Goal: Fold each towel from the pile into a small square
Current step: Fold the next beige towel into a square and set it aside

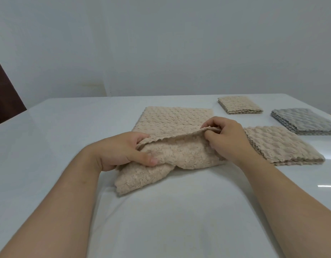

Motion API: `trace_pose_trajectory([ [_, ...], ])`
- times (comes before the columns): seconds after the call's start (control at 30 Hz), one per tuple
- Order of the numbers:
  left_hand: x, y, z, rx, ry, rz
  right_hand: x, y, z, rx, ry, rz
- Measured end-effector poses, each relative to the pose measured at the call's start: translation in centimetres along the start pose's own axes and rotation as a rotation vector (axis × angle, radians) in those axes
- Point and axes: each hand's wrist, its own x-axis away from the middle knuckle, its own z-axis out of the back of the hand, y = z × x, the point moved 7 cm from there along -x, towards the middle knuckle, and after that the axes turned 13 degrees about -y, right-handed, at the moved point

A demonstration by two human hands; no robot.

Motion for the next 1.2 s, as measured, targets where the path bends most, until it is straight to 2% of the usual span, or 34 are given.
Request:
trace_pose_trajectory([
  [0.07,0.0,-0.4,0.1,-0.051,-0.021,0.040,-0.1,0.2,-0.2,0.065,-0.002,-0.011],
  [0.17,0.0,-0.7,0.9,-0.047,0.106,0.108,-0.1,0.3,-0.5,0.118,0.004,-0.019],
  [0.23,-0.1,-0.7,2.1,-0.104,0.272,0.103,-0.2,0.3,-0.5,0.159,0.010,-0.017],
  [0.33,0.1,-0.4,3.8,-0.322,0.568,0.080,-0.6,0.3,-0.9,0.267,-0.022,0.035],
  [0.43,0.2,0.0,4.0,-0.466,0.688,0.058,-1.4,1.2,-1.7,0.313,-0.082,0.063],
  [0.57,-0.4,-0.7,4.4,-0.641,0.660,0.147,-2.3,2.9,-2.9,0.352,-0.208,-0.055],
  [0.67,-0.9,-1.3,4.5,-0.690,0.627,0.190,-2.3,2.9,-3.0,0.381,-0.234,-0.099],
  [0.77,-0.7,-0.5,4.4,-0.709,0.678,0.112,-2.1,2.6,-3.0,0.389,-0.244,-0.124],
  [0.87,-0.1,0.5,4.4,-0.698,0.736,0.005,-1.9,2.2,-2.4,0.339,-0.172,-0.113],
  [0.97,0.3,1.1,4.2,-0.641,0.768,-0.066,-1.7,2.3,-2.1,0.219,-0.135,-0.139],
  [1.07,0.4,1.2,4.0,-0.572,0.781,-0.096,-1.6,2.0,-2.3,0.216,-0.149,-0.129],
  [1.2,0.7,1.2,4.2,-0.527,0.807,-0.151,-1.3,1.7,-1.6,0.019,-0.078,-0.108],
])
